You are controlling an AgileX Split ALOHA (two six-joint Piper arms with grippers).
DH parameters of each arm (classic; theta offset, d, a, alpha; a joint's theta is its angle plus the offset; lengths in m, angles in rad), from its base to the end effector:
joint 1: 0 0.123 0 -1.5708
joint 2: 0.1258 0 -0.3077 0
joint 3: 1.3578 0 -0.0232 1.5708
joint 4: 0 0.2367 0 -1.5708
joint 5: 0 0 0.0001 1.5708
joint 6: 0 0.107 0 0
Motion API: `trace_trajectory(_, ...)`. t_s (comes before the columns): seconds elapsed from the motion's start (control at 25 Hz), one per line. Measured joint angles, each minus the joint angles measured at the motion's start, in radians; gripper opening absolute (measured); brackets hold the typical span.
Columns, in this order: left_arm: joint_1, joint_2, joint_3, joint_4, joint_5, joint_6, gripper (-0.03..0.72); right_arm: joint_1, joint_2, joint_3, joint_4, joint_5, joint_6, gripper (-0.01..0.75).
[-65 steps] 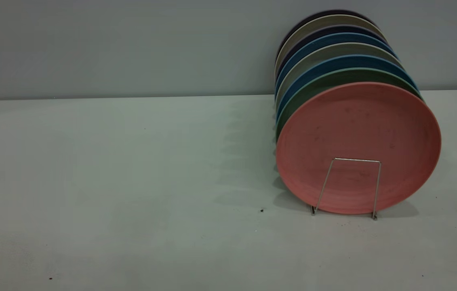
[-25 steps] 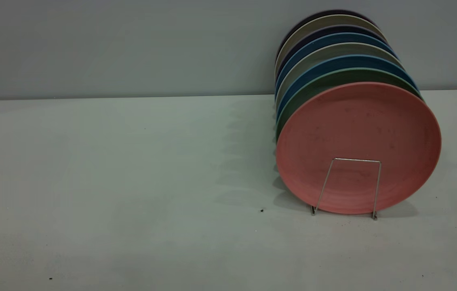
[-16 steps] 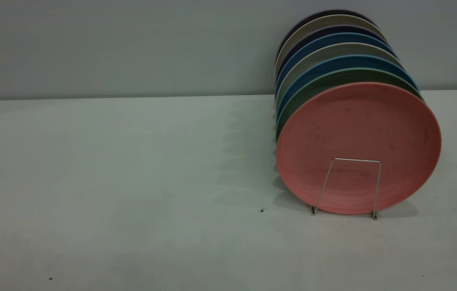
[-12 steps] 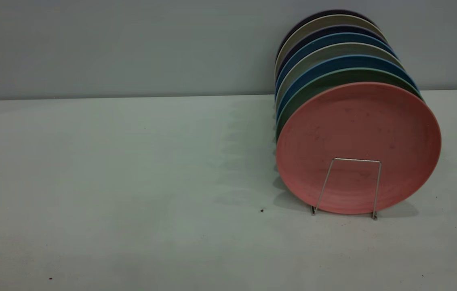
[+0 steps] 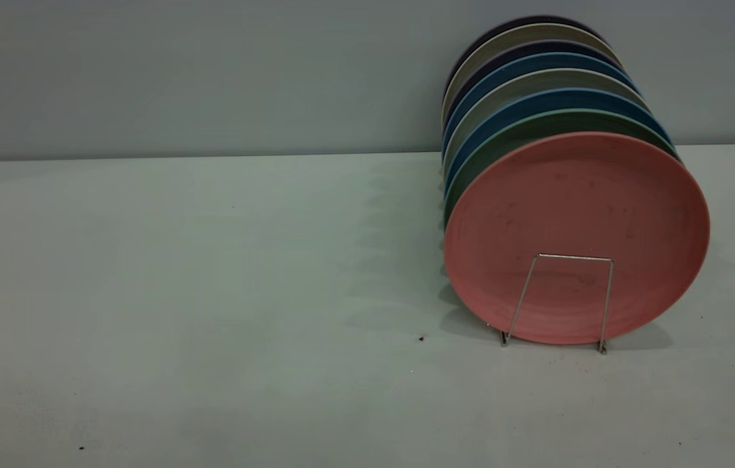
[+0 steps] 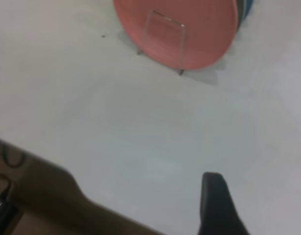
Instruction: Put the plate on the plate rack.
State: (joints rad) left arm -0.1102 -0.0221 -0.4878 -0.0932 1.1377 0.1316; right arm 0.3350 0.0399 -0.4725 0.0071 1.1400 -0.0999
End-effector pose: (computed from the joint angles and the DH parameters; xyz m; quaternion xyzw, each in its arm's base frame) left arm -0.0327 -0.0055 0.2523 0.1086 0.8625 -0.0412 0.4926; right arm -0.0215 -0.0068 0.2492 -0.1920 0.8682 0.0572 0.4540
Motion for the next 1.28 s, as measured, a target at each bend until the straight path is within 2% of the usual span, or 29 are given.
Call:
trace_trajectory(0.32, 0.000, 0.000, 0.000, 0.000, 0.000, -0.001, 0.373, -0.213, -0.016, 0.000, 0.001, 0.000, 0.000, 0.440)
trace_trajectory(0.48, 0.000, 0.000, 0.000, 0.000, 0.000, -0.001, 0.373, -0.289, -0.057, 0.000, 0.001, 0.000, 0.000, 0.440)
trace_trajectory(0.8, 0.019, 0.000, 0.000, 0.000, 0.000, -0.001, 0.373, -0.298, -0.057, 0.000, 0.001, 0.000, 0.000, 0.440)
trace_trajectory(1.08, 0.096, 0.000, 0.000, 0.001, 0.000, -0.001, 0.373, -0.298, -0.057, 0.000, 0.001, 0.000, 0.000, 0.440)
trace_trajectory(1.28, 0.106, 0.000, 0.000, 0.001, 0.000, -0.001, 0.373, -0.298, -0.057, 0.000, 0.001, 0.000, 0.000, 0.440)
